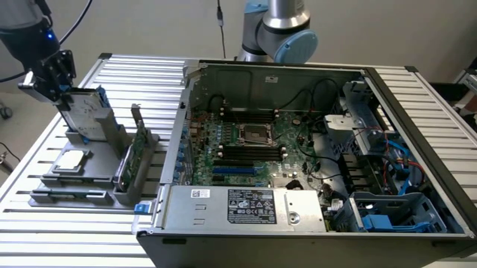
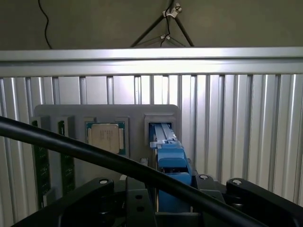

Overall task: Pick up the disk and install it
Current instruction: 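Pick up the disk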

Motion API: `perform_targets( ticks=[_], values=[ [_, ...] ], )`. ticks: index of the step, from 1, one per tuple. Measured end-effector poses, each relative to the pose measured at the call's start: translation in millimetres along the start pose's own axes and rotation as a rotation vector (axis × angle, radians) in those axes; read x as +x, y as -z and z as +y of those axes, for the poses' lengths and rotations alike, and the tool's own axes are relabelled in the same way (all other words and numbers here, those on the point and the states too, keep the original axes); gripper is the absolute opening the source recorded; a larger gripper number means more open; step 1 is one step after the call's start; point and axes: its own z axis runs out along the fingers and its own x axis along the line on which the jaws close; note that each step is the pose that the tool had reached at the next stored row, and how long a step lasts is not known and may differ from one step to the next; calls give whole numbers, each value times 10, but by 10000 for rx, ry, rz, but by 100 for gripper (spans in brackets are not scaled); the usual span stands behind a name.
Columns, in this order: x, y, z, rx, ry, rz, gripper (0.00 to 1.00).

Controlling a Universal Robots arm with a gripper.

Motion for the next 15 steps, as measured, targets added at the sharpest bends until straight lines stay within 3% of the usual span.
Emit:
perform_targets(
  ticks=[3, 7, 8, 15],
  values=[
    [-6, -8, -1, -12, 2, 52, 41],
    [-8, -8, 0, -18, 1, 63, 39],
    [-8, -8, 0, -19, 1, 69, 33],
    [-8, -8, 0, -20, 2, 90, 32]
  ],
)
